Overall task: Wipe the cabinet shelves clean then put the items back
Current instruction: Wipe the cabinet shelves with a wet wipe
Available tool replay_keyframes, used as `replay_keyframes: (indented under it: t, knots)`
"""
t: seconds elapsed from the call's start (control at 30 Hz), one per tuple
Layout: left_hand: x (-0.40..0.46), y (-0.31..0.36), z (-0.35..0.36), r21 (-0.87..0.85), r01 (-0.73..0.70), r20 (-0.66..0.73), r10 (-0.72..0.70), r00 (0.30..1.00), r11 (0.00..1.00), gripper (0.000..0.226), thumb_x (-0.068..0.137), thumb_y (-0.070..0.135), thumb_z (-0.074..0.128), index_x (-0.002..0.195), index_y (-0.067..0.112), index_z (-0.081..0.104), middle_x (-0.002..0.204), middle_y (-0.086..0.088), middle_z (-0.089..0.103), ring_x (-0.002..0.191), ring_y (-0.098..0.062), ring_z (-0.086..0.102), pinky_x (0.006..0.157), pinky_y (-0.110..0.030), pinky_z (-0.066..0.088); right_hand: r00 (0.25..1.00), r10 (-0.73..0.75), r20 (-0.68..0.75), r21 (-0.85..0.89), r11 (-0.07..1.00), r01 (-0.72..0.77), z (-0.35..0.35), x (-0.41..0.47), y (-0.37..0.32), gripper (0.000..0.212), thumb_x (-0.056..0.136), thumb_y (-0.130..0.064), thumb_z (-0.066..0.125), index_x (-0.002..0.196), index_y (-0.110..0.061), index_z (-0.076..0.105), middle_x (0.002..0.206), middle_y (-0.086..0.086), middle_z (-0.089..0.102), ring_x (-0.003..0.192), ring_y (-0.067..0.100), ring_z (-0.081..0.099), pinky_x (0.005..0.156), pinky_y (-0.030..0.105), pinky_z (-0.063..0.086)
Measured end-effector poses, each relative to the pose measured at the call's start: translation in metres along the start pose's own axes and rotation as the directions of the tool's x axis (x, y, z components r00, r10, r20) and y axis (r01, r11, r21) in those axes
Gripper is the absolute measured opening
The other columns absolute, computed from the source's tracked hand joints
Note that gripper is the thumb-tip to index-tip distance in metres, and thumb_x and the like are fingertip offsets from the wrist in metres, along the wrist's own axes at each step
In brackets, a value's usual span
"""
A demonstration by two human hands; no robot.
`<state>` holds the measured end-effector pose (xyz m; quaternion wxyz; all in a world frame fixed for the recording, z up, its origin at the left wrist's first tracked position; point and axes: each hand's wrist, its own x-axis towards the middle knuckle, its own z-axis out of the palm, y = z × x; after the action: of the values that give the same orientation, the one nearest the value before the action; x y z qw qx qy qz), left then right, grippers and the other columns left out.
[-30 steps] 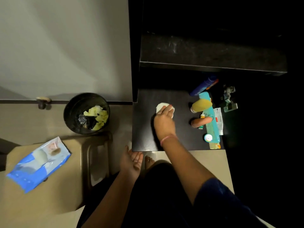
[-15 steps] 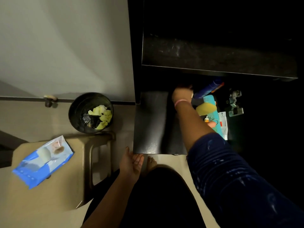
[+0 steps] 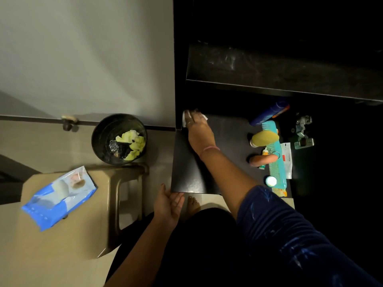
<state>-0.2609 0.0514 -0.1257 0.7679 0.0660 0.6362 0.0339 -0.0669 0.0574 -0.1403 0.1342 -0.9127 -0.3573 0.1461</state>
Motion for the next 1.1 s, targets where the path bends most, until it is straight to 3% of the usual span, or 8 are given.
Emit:
replay_keyframes:
  t: [0.17,0.33,0.43,0.5,0.6,0.77,0.9,1.1]
  knots:
    - [-0.005,-0.002,0.003,0.02,-0.004,-0.009,0.004,1.0,1.0,0.046,0.1,0.035,0.037,0.132,0.004,0.047,0.12,-0.014,0.062,0.112,-0.023,0.058,0.1,-0.031,0.039,0.974,-0.223,-0.05,0.102,0.969,0.227,0.018,-0.085,-0.013,0.046,0.073,0.002,0.065,0.117,-0.009,0.065,0.125,0.01,0.062,0.117,0.029,0.059,0.09,0.035,0.054]
    - [0.003,-0.001,-0.002,0.036,-0.017,0.01,0.016,1.0,0.999,0.037,0.099,0.037,0.038,0.111,0.008,0.058,0.082,-0.007,0.063,0.082,-0.015,0.059,0.092,-0.028,0.044,0.869,-0.423,0.255,0.119,0.906,0.406,0.014,-0.133,-0.018,0.037,0.089,-0.017,0.059,0.126,-0.011,0.059,0.135,0.005,0.056,0.128,0.022,0.048,0.106,0.023,0.034]
    - [0.004,0.001,-0.006,0.049,0.013,0.012,-0.013,1.0,0.999,0.036,0.099,0.04,0.035,0.097,0.011,0.056,0.077,-0.005,0.067,0.088,-0.017,0.061,0.091,-0.026,0.045,0.991,-0.13,0.021,0.224,0.967,0.122,-0.012,-0.081,0.0,0.031,0.085,-0.003,0.057,0.114,-0.009,0.068,0.115,0.013,0.068,0.108,0.027,0.064,0.101,0.026,0.043]
    - [0.002,0.001,-0.007,0.064,0.001,0.02,-0.002,1.0,0.998,0.039,0.1,0.038,0.033,0.112,0.008,0.054,0.098,-0.009,0.066,0.106,-0.02,0.058,0.1,-0.029,0.038,0.964,0.202,-0.174,0.264,0.952,-0.152,-0.038,-0.035,0.027,0.036,0.084,0.006,0.051,0.113,-0.008,0.067,0.112,0.018,0.066,0.106,0.032,0.062,0.099,0.033,0.046]
    - [-0.004,-0.001,-0.006,0.045,0.003,0.024,-0.004,1.0,0.999,0.046,0.1,0.038,0.032,0.126,0.004,0.049,0.114,-0.012,0.06,0.123,-0.022,0.052,0.105,-0.03,0.035,0.894,0.428,-0.131,0.173,0.898,-0.405,-0.049,0.003,0.05,0.037,0.091,0.003,0.037,0.123,-0.002,0.056,0.119,0.023,0.059,0.114,0.038,0.05,0.1,0.041,0.037]
    - [-0.004,-0.004,-0.004,0.016,0.015,0.012,-0.015,1.0,1.0,0.049,0.099,0.038,0.036,0.133,0.003,0.045,0.131,-0.015,0.054,0.127,-0.025,0.049,0.103,-0.031,0.037,0.989,0.122,-0.083,0.015,0.992,-0.122,0.005,-0.051,0.004,0.045,0.092,-0.007,0.031,0.135,-0.007,0.044,0.137,0.019,0.043,0.125,0.033,0.041,0.108,0.039,0.036]
    - [-0.002,-0.008,-0.003,0.013,-0.001,0.026,0.001,1.0,1.0,0.038,0.099,0.034,0.037,0.116,0.006,0.056,0.104,-0.012,0.061,0.109,-0.021,0.057,0.093,-0.026,0.048,0.98,-0.191,0.061,0.047,0.981,0.189,0.024,-0.16,-0.029,0.047,0.079,-0.018,0.041,0.12,-0.017,0.063,0.12,0.003,0.064,0.109,0.022,0.061,0.088,0.028,0.054]
    - [0.001,-0.001,-0.007,0.055,0.04,0.045,-0.043,0.998,0.998,0.04,0.099,0.025,0.041,0.131,0.001,0.049,0.132,-0.017,0.055,0.128,-0.024,0.047,0.103,-0.03,0.036,0.983,0.097,-0.154,0.151,0.986,-0.074,-0.012,-0.11,-0.001,0.031,0.085,-0.005,0.057,0.113,-0.014,0.066,0.106,0.01,0.06,0.096,0.025,0.059,0.084,0.029,0.049]
